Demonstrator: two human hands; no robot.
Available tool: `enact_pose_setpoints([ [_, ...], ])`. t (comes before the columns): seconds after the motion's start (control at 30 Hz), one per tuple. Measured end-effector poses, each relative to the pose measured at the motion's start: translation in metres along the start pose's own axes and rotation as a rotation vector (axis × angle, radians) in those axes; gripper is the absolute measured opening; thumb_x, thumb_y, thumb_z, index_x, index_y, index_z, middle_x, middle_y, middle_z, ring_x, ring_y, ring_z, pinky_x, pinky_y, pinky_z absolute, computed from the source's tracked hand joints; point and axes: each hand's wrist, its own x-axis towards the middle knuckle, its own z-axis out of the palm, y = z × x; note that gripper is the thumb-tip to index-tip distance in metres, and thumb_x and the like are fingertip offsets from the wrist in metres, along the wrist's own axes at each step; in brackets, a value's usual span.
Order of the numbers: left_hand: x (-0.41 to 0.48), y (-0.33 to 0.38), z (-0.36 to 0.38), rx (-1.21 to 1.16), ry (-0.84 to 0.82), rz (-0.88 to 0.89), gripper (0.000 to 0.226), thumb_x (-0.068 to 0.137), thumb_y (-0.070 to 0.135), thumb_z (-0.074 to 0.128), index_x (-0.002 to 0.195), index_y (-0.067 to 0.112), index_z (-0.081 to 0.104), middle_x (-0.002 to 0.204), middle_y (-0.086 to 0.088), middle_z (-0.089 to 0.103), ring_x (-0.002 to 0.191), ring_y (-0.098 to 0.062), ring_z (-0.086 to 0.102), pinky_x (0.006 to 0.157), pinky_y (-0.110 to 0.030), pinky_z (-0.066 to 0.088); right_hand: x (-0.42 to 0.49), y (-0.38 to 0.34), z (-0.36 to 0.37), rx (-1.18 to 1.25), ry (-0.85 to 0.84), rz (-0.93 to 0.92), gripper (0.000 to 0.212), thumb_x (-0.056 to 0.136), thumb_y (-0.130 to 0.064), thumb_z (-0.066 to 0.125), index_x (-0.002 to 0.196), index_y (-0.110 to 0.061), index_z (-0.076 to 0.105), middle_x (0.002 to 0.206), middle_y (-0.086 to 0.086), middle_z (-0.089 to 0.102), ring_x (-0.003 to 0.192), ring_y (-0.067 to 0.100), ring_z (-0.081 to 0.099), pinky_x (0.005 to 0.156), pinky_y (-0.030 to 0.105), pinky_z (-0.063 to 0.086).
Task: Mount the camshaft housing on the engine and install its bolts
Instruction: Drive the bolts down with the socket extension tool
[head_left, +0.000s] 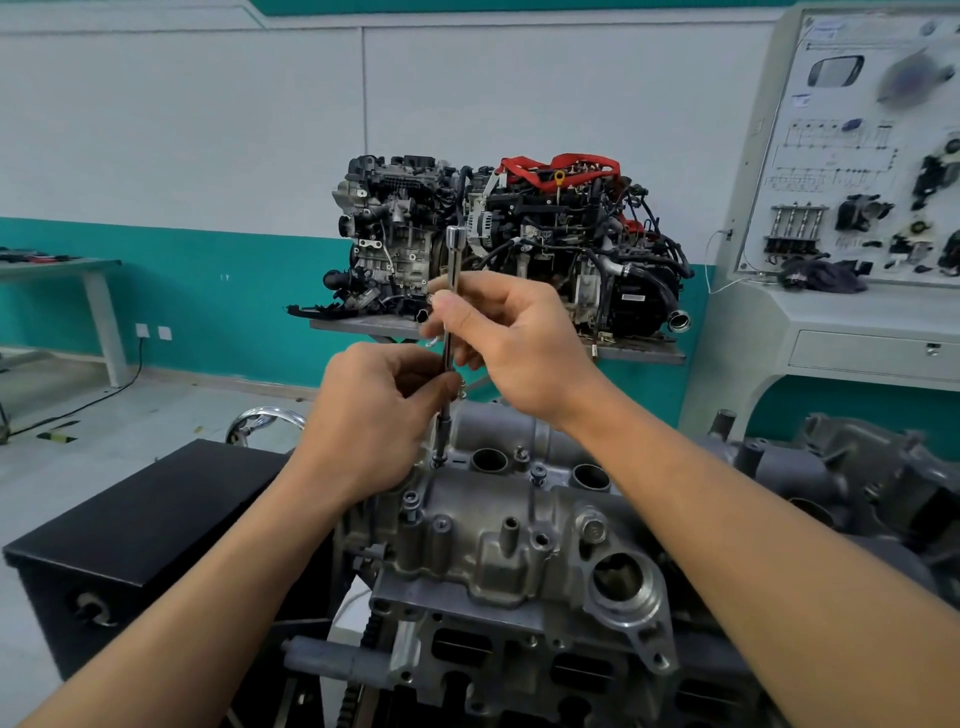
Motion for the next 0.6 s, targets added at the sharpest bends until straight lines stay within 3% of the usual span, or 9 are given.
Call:
enact_pose_setpoints([
  [0.07,0.0003,-0.0004,-0.0016,0.011,-0.062,0.035,0.012,0.094,0.016,0.066,0.089,0.017,0.076,0.079,0.007,0.077,0.076,-0.005,0.07,0.069,-0.02,0.053,0.0,-0.0009,0.0004,0.002,-0.045,0.026,0.015,0.101,-0.006,0.05,0.105,-0.004,0.064,0.085,0.005,0.071,0.053,0.006,0.053,0.051,0.015,0.045],
  [0.13,0.0003,0.0,-0.0026,0.029,-0.119,0.07,0.017,0.098,0.014,0.059,0.093,0.013,0.075,0.076,0.013,0.075,0.072,0.0,0.068,0.061,-0.015,0.049,0.0001,-0.0007,0.0004,-0.037,-0.045,0.034,0.017,0.102,-0.006,0.049,0.095,-0.007,0.065,0.085,0.004,0.073,0.051,0.009,0.05,0.049,0.017,0.044],
  [0.2,0.0011,-0.0001,-0.0017,0.029,-0.169,0.088,0.019,0.099,0.012,0.055,0.092,0.011,0.072,0.06,0.023,0.065,0.056,0.007,0.058,0.054,-0.01,0.041,0.0008,0.001,-0.0003,-0.049,0.0,0.029,0.016,0.098,-0.006,0.057,0.084,-0.005,0.065,0.078,0.006,0.073,0.048,0.009,0.052,0.047,0.017,0.045],
  [0.27,0.0032,0.0005,0.0,-0.007,-0.185,0.069,0.015,0.097,0.02,0.061,0.091,0.014,0.073,0.059,0.022,0.064,0.051,0.007,0.052,0.053,-0.01,0.04,0.0016,0.0028,-0.0008,-0.008,0.072,0.015,0.014,0.089,-0.003,0.07,0.076,-0.003,0.064,0.069,0.01,0.072,0.044,0.007,0.055,0.045,0.017,0.045],
  [0.4,0.0064,-0.0018,0.0004,-0.061,0.006,-0.011,0.012,0.078,0.032,0.082,0.08,0.021,0.077,0.067,0.007,0.075,0.058,0.002,0.066,0.055,-0.01,0.047,0.0033,0.0069,0.0014,-0.027,0.173,-0.005,0.023,0.077,-0.007,0.083,0.068,-0.007,0.061,0.068,0.025,0.069,0.043,0.01,0.056,0.044,0.022,0.047],
  [0.5,0.0028,-0.0016,0.0001,-0.049,0.042,-0.001,0.004,0.081,0.022,0.081,0.08,0.021,0.077,0.068,0.01,0.075,0.062,-0.001,0.069,0.057,-0.01,0.049,0.003,0.0046,0.0027,-0.066,0.094,-0.008,0.016,0.089,-0.013,0.072,0.076,-0.006,0.067,0.073,0.019,0.07,0.048,0.01,0.056,0.049,0.022,0.048],
  [0.6,0.0001,-0.0021,-0.0025,-0.04,-0.05,0.025,0.009,0.091,0.016,0.07,0.089,0.02,0.077,0.078,0.009,0.077,0.073,-0.002,0.072,0.068,-0.015,0.054,0.0016,0.0007,0.0009,-0.018,-0.027,0.002,0.018,0.102,-0.011,0.051,0.101,-0.001,0.067,0.087,0.009,0.072,0.05,0.008,0.053,0.049,0.017,0.045],
])
